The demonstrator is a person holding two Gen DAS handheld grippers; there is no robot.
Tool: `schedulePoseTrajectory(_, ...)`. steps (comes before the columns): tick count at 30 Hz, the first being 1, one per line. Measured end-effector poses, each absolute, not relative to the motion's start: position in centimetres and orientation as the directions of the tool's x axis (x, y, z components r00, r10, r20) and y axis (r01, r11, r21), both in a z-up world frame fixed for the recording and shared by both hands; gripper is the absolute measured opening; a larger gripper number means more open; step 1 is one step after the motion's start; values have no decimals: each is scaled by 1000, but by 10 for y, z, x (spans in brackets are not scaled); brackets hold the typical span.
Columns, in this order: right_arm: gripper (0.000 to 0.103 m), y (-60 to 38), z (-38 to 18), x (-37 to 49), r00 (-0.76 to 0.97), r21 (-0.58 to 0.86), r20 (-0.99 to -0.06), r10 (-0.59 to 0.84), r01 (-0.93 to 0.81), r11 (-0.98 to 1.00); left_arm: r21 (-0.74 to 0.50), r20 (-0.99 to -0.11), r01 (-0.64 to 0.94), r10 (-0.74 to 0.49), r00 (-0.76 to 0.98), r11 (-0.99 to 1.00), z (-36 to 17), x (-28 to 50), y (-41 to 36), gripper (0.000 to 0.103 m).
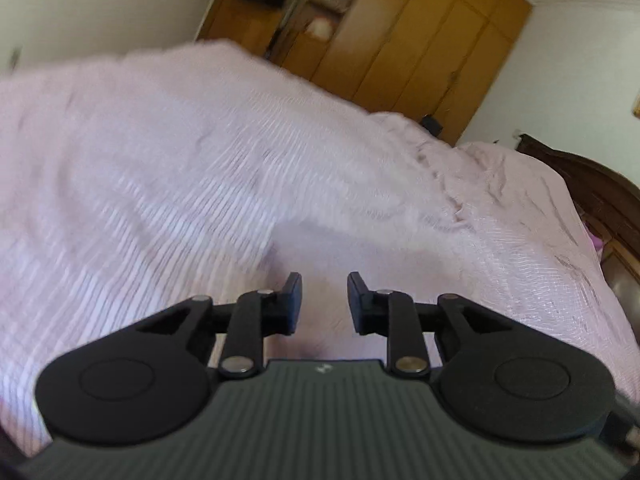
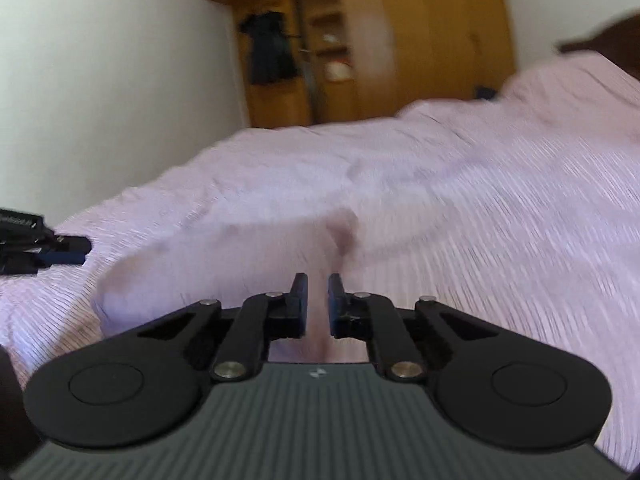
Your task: Fold small clothes
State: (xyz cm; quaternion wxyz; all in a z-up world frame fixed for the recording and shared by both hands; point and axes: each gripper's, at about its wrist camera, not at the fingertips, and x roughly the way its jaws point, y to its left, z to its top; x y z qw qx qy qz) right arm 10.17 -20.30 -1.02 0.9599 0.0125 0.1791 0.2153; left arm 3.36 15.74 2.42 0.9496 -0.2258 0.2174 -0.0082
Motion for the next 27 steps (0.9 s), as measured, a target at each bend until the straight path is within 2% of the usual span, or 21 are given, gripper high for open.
schedulePoseTrajectory(3, 10, -180, 2, 128, 806, 99, -330, 492, -488, 867, -379, -394, -3, -158, 905, 925, 35, 57, 129, 25)
schedulePoseTrajectory(4, 10, -171, 1, 136, 790, 104, -335, 514, -511, 853, -354, -412, -12, -145, 900, 935, 33, 68, 122, 15)
schedulePoseTrajectory(5, 10, -163, -3, 143, 784, 95, -331, 525, -526, 845, -345, -431, -29, -131, 893, 938, 28, 77, 118, 10)
schedulePoseTrajectory(7, 9, -152, -14, 156, 790, 75, -331, 515, -522, 849, -354, -472, -57, -126, 873, 934, 12, 94, 117, 5)
schedulePoseTrajectory(11, 3, -147, -48, 169, 763, 88, -433, 479, -493, 865, -331, -532, -94, -103, 840, 939, -21, 110, 119, 5)
schedulePoseTrajectory(15, 0, -156, -71, 165, 772, 114, -416, 481, -481, 869, -367, -550, -90, -138, 823, 926, -52, 120, 131, 2)
schedulePoseTrajectory(22, 0, -148, -63, 168, 773, 125, -430, 467, -461, 878, -339, -551, -100, -111, 827, 935, -47, 113, 129, 3)
schedulePoseTrajectory(27, 0, -149, -55, 142, 803, 93, -395, 446, -448, 889, -316, -539, -99, -93, 837, 944, -41, 98, 122, 3)
